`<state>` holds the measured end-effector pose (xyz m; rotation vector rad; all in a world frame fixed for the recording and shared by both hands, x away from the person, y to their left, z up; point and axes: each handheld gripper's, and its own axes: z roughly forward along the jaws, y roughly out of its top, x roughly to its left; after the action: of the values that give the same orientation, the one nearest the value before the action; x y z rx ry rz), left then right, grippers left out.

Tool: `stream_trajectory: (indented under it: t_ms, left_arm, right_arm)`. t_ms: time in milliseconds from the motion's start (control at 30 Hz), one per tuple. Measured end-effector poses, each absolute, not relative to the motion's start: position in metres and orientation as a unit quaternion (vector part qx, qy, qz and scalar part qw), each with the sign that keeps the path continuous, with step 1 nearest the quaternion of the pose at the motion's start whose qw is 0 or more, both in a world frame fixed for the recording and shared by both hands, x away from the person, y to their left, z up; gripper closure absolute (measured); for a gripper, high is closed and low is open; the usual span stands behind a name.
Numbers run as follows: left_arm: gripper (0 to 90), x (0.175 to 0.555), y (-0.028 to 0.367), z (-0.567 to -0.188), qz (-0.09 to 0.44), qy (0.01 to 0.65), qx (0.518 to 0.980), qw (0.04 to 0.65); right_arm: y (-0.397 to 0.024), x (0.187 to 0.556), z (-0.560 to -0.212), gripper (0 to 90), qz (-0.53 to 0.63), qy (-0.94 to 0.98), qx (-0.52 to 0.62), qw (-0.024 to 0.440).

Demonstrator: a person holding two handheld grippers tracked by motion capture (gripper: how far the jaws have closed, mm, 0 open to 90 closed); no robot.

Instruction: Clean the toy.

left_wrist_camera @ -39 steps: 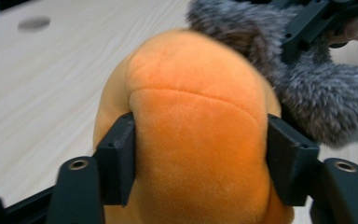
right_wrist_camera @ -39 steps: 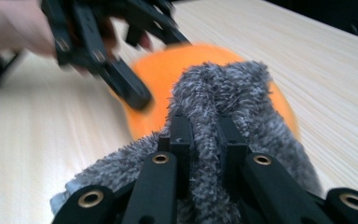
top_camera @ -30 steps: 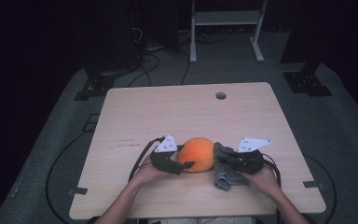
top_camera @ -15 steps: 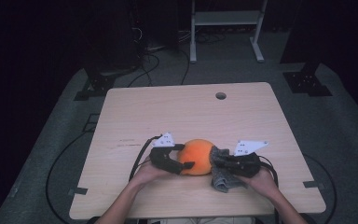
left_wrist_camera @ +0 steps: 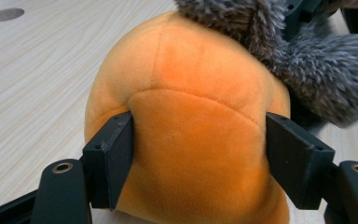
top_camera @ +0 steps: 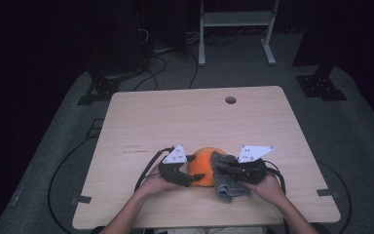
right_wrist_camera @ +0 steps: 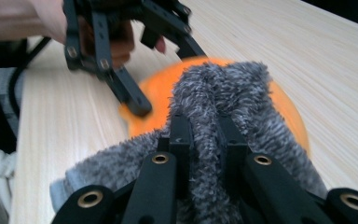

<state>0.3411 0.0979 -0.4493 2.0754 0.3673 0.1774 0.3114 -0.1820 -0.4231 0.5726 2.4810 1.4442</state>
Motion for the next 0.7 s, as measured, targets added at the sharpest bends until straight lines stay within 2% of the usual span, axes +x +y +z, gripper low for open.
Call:
stream_trajectory:
  t_ms: [33,100,167,233,333,567,700]
  left_arm:
    - [26.6,0.342,0.098,-0.449,0.064,0.158,0.851,0.497]
    - [18.2,0.345,0.098,-0.446,0.039,0.177,0.834,0.521]
    - [15.0,0.348,0.095,-0.441,0.042,0.198,0.825,0.528]
    - [19.5,0.348,0.092,-0.443,0.061,0.197,0.833,0.513]
    - [23.1,0.348,0.094,-0.445,0.062,0.197,0.836,0.508]
    - [23.5,0.349,0.1,-0.448,0.054,0.197,0.84,0.503]
    - [24.1,0.347,0.098,-0.448,0.062,0.187,0.844,0.499]
  right_arm:
    - [-0.184,0.311,-0.425,79.3,0.49,0.842,0.2,0.106]
    - [-0.189,0.307,-0.429,79.3,0.49,0.839,0.211,0.108]
    - [-0.189,0.303,-0.43,79.2,0.491,0.838,0.21,0.112]
    - [-0.188,0.302,-0.43,79.1,0.496,0.835,0.21,0.109]
    - [-0.195,0.307,-0.434,79.4,0.499,0.833,0.219,0.095]
    - [-0.219,0.308,-0.447,79.0,0.455,0.846,0.258,0.098]
    - [-0.219,0.308,-0.434,79.1,0.494,0.828,0.249,0.092]
